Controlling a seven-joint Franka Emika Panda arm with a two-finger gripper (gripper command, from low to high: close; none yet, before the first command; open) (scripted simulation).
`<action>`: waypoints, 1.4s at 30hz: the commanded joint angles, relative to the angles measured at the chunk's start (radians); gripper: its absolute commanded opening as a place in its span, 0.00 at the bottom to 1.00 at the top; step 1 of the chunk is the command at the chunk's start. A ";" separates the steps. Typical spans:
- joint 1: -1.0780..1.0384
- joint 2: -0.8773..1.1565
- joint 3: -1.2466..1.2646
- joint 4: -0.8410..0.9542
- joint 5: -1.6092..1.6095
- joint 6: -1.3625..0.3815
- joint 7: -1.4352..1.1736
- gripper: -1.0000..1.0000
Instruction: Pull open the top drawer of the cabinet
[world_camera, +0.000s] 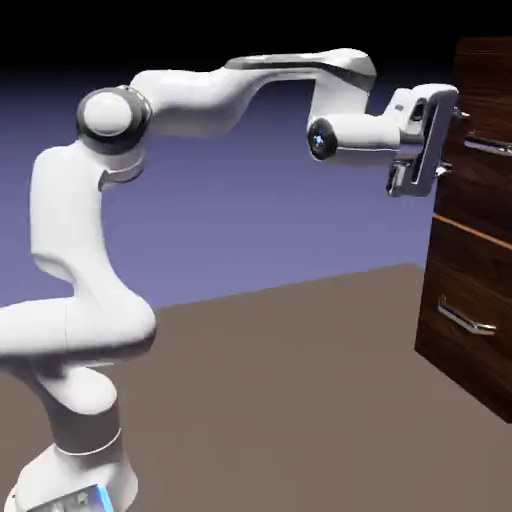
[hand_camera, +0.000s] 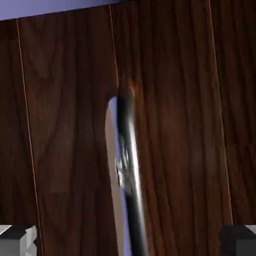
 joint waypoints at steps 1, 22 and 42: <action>-0.024 0.000 0.021 0.015 0.032 -0.002 -0.044 0.50; -0.154 -0.030 0.121 0.098 0.160 -0.020 -0.197 0.00; 0.571 -0.001 -0.511 -0.368 0.199 -0.086 -0.324 0.00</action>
